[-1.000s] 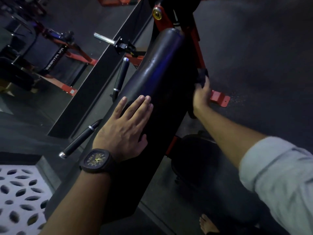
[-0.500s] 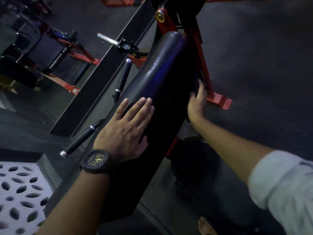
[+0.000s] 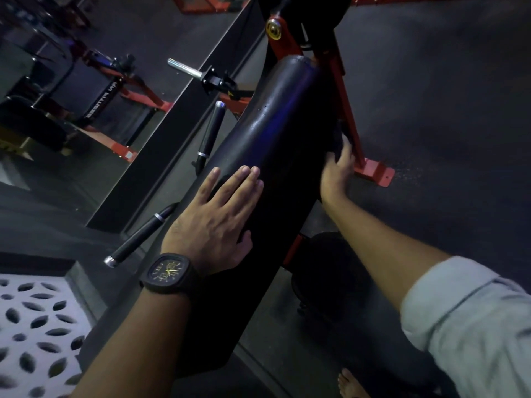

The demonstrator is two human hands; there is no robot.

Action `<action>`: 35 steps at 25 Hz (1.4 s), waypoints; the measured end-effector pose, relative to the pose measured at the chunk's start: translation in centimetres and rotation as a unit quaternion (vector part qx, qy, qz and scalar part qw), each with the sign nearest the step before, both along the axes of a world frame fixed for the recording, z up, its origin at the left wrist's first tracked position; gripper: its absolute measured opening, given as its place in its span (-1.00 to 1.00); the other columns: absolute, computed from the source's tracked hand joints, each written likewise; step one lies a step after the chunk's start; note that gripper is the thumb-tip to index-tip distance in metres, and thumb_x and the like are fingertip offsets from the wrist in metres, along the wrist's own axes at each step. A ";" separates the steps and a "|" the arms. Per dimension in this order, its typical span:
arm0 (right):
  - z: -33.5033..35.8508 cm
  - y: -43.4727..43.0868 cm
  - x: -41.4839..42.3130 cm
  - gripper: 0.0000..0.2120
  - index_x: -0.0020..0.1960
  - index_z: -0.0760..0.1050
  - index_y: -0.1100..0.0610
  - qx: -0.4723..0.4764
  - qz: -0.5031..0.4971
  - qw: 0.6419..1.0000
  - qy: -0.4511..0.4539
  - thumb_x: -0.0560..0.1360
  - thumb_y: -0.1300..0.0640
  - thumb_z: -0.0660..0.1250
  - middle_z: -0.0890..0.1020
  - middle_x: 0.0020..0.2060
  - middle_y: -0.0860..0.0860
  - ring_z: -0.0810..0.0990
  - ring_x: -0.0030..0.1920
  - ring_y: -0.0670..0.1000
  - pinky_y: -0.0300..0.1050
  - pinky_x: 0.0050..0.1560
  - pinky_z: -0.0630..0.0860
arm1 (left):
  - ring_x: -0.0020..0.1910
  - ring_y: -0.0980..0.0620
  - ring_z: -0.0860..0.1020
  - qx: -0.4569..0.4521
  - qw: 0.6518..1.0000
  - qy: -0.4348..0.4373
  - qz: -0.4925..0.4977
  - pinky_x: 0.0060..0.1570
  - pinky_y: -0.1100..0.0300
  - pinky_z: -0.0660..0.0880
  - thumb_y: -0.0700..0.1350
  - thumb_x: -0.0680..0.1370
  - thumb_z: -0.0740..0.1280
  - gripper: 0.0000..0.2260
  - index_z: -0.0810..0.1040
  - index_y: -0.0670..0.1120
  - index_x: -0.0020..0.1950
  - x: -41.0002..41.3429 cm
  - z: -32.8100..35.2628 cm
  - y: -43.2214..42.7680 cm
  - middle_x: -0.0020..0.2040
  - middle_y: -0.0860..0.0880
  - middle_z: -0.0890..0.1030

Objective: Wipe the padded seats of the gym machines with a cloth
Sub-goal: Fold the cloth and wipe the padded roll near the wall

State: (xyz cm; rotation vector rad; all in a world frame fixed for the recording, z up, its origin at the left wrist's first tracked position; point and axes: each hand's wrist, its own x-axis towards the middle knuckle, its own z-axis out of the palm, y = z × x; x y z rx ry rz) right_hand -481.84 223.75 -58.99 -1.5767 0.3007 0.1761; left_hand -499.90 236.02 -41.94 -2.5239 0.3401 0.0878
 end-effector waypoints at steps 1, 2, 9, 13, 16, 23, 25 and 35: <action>0.3 0.0 -1.3 -0.47 0.56 0.27 -0.02 0.000 -0.002 1.000 -0.008 0.63 0.23 0.23 0.39 0.40 0.03 0.42 0.36 0.02 -0.37 0.21 0.25 | 0.62 -0.12 0.15 0.000 1.000 0.002 0.000 0.58 -0.21 0.01 0.09 0.47 0.22 -0.27 0.26 -0.22 0.59 0.0 0.0 0.0 0.63 -0.18 0.18; 0.3 0.0 -3.2 -0.45 0.57 0.27 -0.01 -0.015 0.013 0.999 -0.042 0.61 0.25 0.23 0.37 0.44 0.04 0.39 0.40 0.02 -0.38 0.24 0.23 | 0.62 -0.12 0.15 0.000 1.000 0.001 0.003 0.58 -0.21 0.01 0.09 0.47 0.22 -0.27 0.26 -0.22 0.59 0.0 0.0 0.0 0.63 -0.18 0.18; 2.6 1.2 -5.3 -0.44 0.54 0.33 0.15 -0.033 -0.010 0.997 -0.076 0.54 0.26 0.25 0.41 0.42 0.25 0.43 0.39 0.19 -0.24 0.33 0.30 | 0.62 -0.12 0.16 -0.004 1.000 0.004 0.007 0.57 -0.22 0.02 0.10 0.47 0.21 -0.26 0.27 -0.21 0.59 0.0 0.0 0.1 0.63 -0.18 0.19; 0.9 0.5 -6.2 -0.39 0.53 0.32 0.19 -0.043 0.088 0.972 -0.213 0.49 0.07 0.17 0.41 0.43 0.25 0.39 0.42 0.16 -0.25 0.41 0.21 | 0.62 -0.13 0.16 -0.001 1.000 -0.001 0.002 0.57 -0.22 0.03 0.10 0.48 0.20 -0.27 0.27 -0.22 0.59 0.0 0.1 -0.1 0.63 -0.18 0.19; 2.0 1.3 -6.7 -0.40 0.52 0.34 0.19 -0.025 0.015 0.995 -0.091 0.48 0.10 0.19 0.43 0.41 0.25 0.42 0.39 0.22 -0.18 0.39 0.26 | 0.62 -0.13 0.16 -0.003 1.000 0.001 0.003 0.57 -0.22 0.03 0.10 0.47 0.22 -0.26 0.27 -0.22 0.59 0.0 0.0 0.0 0.63 -0.18 0.19; 2.3 1.5 -8.2 -0.39 0.52 0.35 0.14 -0.026 0.015 0.993 -0.113 0.47 0.08 0.21 0.43 0.41 0.25 0.43 0.38 0.21 -0.03 0.41 0.29 | 0.62 -0.12 0.15 -0.007 1.000 0.001 0.004 0.57 -0.22 0.03 0.10 0.46 0.22 -0.26 0.27 -0.22 0.59 0.0 0.0 -0.1 0.63 -0.18 0.19; 2.8 1.3 -12.4 -0.36 0.55 0.26 0.01 -0.057 0.097 0.964 -0.241 0.47 0.08 0.23 0.39 0.43 0.25 0.39 0.38 0.17 -0.08 0.41 0.24 | 0.62 -0.12 0.16 -0.002 1.000 -0.001 0.006 0.57 -0.22 0.04 0.09 0.46 0.23 -0.26 0.29 -0.22 0.58 0.0 0.0 -0.1 0.63 -0.17 0.19; 2.0 0.5 -8.1 -0.38 0.47 0.39 -0.04 -0.137 0.097 0.909 -0.382 0.41 0.18 0.26 0.43 0.42 0.21 0.45 0.26 0.25 -0.06 0.33 0.32 | 0.61 -0.13 0.17 0.002 1.000 -0.006 0.000 0.58 -0.21 0.03 0.09 0.46 0.20 -0.27 0.30 -0.23 0.57 0.1 0.0 -0.1 0.62 -0.19 0.22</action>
